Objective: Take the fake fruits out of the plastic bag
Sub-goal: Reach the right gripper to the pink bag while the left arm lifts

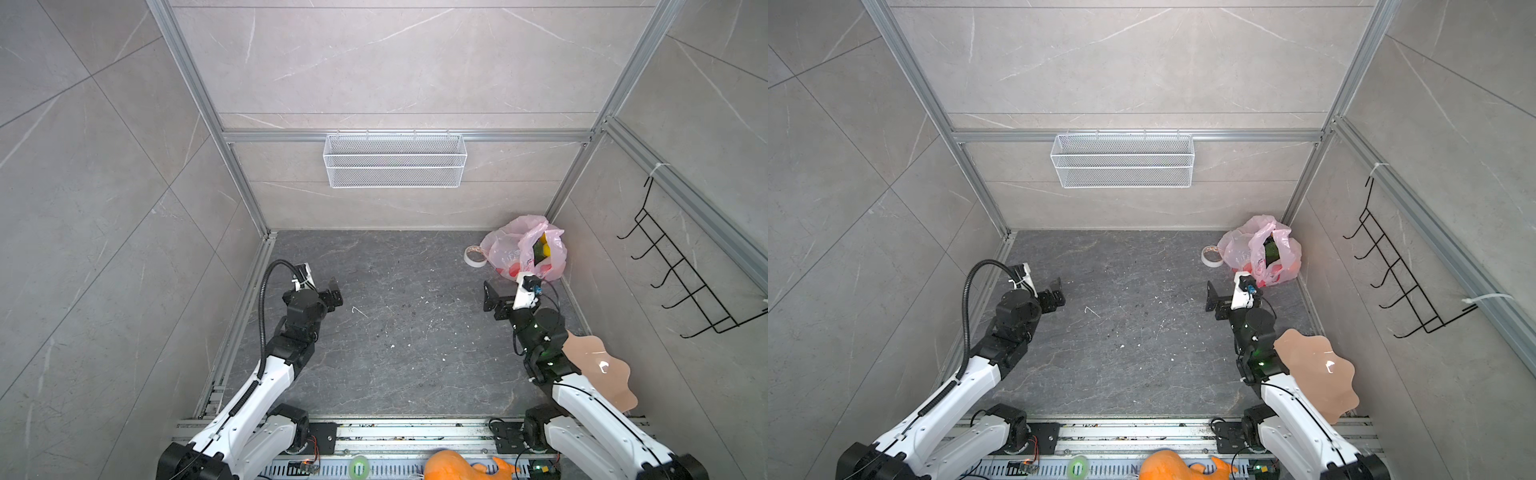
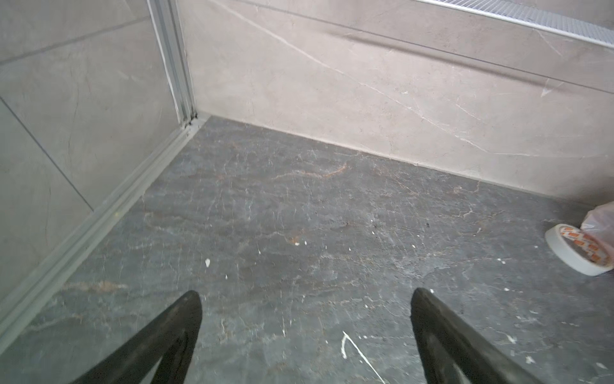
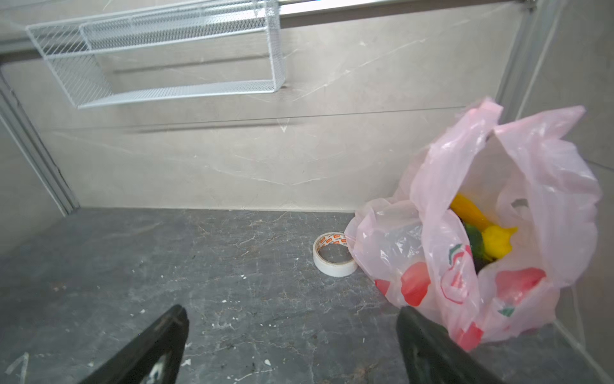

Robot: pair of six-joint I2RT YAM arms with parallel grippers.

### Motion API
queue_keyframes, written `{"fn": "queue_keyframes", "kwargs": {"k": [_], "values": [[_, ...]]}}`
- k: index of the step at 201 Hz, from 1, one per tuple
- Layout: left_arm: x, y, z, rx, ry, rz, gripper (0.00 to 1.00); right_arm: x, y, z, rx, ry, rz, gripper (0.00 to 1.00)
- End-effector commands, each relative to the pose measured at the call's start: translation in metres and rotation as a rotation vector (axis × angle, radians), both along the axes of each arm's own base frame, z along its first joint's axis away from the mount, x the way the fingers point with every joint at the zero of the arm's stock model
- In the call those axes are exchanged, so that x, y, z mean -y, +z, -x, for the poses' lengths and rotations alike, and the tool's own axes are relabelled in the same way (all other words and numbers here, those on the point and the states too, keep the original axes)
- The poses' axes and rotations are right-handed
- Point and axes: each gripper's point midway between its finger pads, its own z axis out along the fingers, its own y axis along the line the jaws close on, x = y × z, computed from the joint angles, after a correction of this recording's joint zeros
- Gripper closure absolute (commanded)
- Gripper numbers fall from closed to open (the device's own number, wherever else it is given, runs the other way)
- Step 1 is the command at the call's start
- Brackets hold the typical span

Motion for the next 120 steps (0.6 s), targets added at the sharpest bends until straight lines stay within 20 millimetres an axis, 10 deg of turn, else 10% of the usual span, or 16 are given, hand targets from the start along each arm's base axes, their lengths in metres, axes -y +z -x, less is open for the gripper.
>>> {"fn": "queue_keyframes", "kwargs": {"k": [1, 70, 120], "values": [[0.005, -0.031, 0.025, -0.225, 0.010, 0.116, 0.00, 0.018, 0.001, 0.010, -0.250, -0.121, -0.105, 0.00], [0.049, -0.085, 0.031, -0.296, -0.229, 0.127, 0.00, 0.070, 0.022, -0.023, -0.544, -0.439, -0.012, 0.00], [0.044, -0.079, 0.033, -0.254, -0.216, 0.120, 0.00, 0.110, 0.055, -0.058, -0.498, -0.589, 0.065, 0.00]]}}
